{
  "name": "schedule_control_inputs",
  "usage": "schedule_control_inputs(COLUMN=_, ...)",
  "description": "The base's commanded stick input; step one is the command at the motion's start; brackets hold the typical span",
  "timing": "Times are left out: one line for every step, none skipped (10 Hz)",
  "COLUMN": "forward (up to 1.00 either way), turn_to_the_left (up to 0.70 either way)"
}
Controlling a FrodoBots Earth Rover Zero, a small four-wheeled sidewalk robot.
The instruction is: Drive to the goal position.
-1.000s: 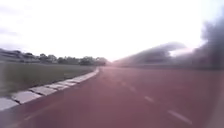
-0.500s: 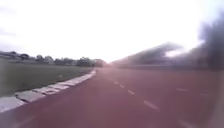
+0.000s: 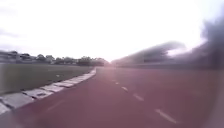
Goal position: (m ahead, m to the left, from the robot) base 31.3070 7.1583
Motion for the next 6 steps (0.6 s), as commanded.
schedule_control_inputs(forward=0.70, turn_to_the_left=-0.08)
schedule_control_inputs(forward=0.70, turn_to_the_left=0.00)
schedule_control_inputs(forward=0.70, turn_to_the_left=0.00)
schedule_control_inputs(forward=0.70, turn_to_the_left=0.00)
schedule_control_inputs(forward=0.70, turn_to_the_left=0.00)
schedule_control_inputs(forward=0.70, turn_to_the_left=0.00)
